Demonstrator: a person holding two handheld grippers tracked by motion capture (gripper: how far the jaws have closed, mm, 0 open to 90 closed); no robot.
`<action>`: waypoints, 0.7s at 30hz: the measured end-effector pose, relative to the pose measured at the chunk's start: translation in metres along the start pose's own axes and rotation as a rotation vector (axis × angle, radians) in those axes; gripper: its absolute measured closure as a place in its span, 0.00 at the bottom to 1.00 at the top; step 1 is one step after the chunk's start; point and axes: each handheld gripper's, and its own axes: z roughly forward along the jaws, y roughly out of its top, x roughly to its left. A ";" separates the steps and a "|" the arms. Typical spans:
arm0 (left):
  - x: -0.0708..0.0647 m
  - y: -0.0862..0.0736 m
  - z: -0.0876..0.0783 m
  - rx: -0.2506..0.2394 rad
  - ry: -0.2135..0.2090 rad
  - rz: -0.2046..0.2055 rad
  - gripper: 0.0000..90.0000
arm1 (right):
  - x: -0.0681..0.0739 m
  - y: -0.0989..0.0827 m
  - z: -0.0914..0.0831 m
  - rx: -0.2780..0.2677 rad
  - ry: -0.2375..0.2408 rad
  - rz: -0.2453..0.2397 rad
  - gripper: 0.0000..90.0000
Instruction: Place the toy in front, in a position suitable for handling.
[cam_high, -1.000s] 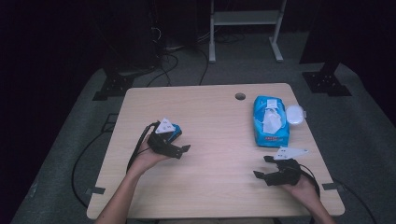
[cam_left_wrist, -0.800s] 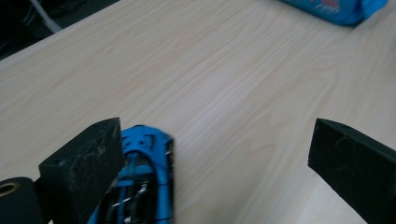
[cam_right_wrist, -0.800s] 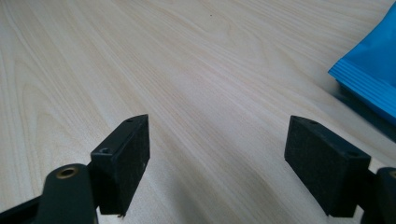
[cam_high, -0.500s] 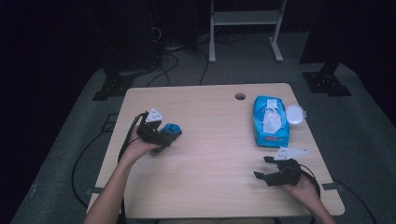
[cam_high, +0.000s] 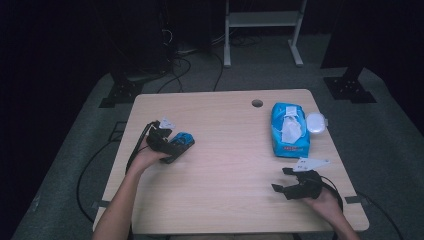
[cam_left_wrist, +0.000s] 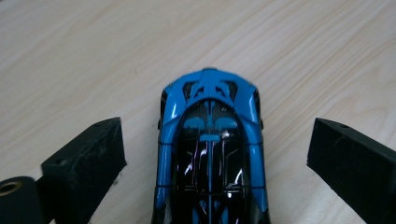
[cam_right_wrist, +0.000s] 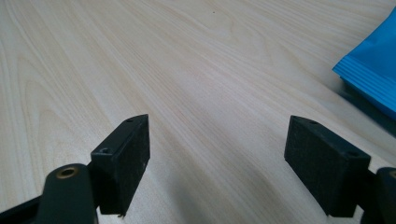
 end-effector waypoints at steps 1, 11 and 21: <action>0.000 -0.001 0.003 0.015 0.002 0.004 0.05 | 0.000 0.000 0.000 -0.001 0.000 -0.003 0.24; 0.004 -0.005 0.014 0.100 -0.014 0.001 0.14 | 0.001 0.000 -0.001 -0.006 0.000 -0.006 0.24; 0.005 -0.002 0.015 0.137 -0.041 0.002 0.24 | 0.001 0.000 -0.001 -0.003 0.004 -0.009 0.24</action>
